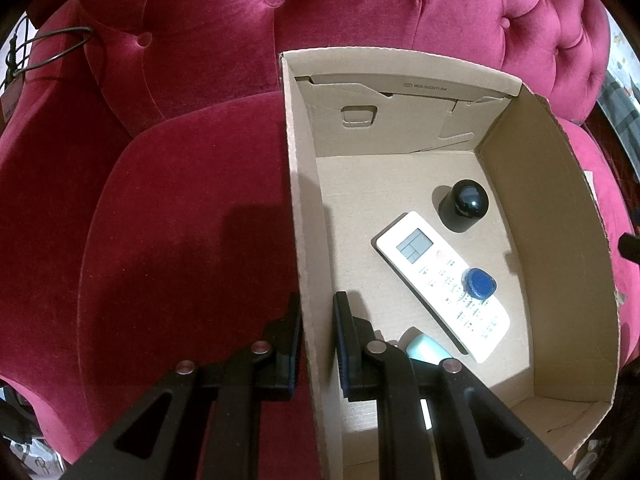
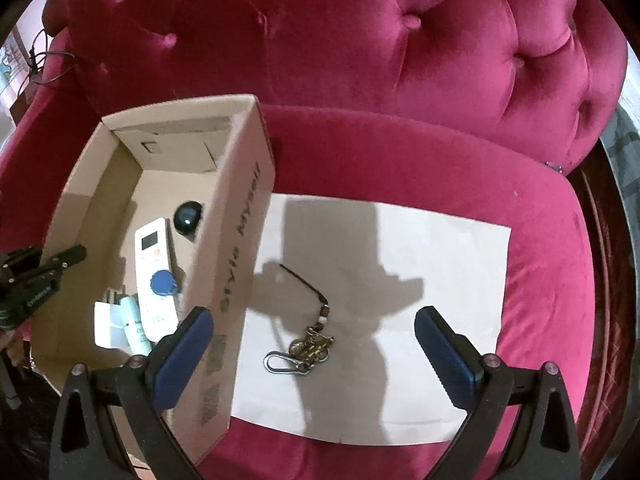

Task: Organize rigid objects
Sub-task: 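Withdraw the right gripper from the box toward the brass keychain, then grasp the brass keychain on the paper with the right gripper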

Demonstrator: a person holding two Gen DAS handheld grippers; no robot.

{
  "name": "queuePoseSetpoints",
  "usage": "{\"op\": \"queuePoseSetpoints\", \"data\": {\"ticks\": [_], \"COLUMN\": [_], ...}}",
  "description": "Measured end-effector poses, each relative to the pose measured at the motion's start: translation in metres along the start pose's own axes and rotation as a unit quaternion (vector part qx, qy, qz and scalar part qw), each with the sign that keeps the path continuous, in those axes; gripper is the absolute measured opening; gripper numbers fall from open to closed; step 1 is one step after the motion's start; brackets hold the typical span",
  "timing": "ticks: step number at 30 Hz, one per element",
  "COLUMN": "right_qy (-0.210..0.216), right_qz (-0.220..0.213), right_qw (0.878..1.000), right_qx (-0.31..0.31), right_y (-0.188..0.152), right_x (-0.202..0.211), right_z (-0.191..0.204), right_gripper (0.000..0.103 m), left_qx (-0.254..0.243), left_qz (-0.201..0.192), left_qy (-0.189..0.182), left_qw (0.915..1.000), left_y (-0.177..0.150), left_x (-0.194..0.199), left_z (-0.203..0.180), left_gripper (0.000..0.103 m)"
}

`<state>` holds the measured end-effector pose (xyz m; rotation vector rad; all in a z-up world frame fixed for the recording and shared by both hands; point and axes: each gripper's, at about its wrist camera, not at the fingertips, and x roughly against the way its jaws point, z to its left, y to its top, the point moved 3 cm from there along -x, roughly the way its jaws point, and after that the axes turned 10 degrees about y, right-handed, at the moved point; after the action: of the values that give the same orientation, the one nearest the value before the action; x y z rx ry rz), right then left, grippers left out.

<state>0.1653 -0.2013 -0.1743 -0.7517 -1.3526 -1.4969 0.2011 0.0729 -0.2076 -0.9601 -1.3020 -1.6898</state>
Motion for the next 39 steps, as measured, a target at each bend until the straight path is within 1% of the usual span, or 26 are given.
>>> {"op": "queuePoseSetpoints", "data": {"ticks": [16, 21, 24, 26, 30, 32, 39], "right_qy": [-0.015, -0.015, -0.013, -0.008, 0.000, 0.004, -0.002], "right_qz": [0.037, 0.046, 0.052, 0.055, 0.059, 0.060, 0.079], "right_qw": [0.999, 0.999, 0.999, 0.998, 0.998, 0.998, 0.997], "right_qx": [0.003, -0.007, -0.006, -0.005, -0.011, -0.013, -0.008], "right_y": [-0.019, -0.024, -0.029, -0.031, -0.035, -0.036, -0.045], "right_x": [-0.050, -0.064, -0.072, -0.077, -0.084, -0.086, -0.099], "right_z": [-0.016, -0.024, -0.025, -0.025, -0.026, -0.027, -0.019], "right_gripper": [0.101, 0.100, 0.094, 0.089, 0.085, 0.081, 0.076], "left_qx": [0.000, 0.000, 0.000, 0.000, -0.001, -0.001, 0.000], "left_qz": [0.000, 0.000, 0.000, 0.001, 0.001, 0.001, 0.002], "left_qy": [0.000, 0.000, 0.000, 0.000, 0.001, 0.001, 0.001], "left_qw": [1.0000, 1.0000, 1.0000, 1.0000, 1.0000, 1.0000, 1.0000], "left_y": [-0.001, -0.001, -0.001, -0.001, -0.001, -0.001, -0.001], "left_x": [-0.001, -0.001, -0.002, -0.002, -0.002, -0.002, -0.003], "left_z": [-0.001, -0.001, -0.001, -0.001, -0.002, -0.002, -0.002], "left_gripper": [0.016, 0.016, 0.016, 0.016, 0.016, 0.016, 0.016]}}
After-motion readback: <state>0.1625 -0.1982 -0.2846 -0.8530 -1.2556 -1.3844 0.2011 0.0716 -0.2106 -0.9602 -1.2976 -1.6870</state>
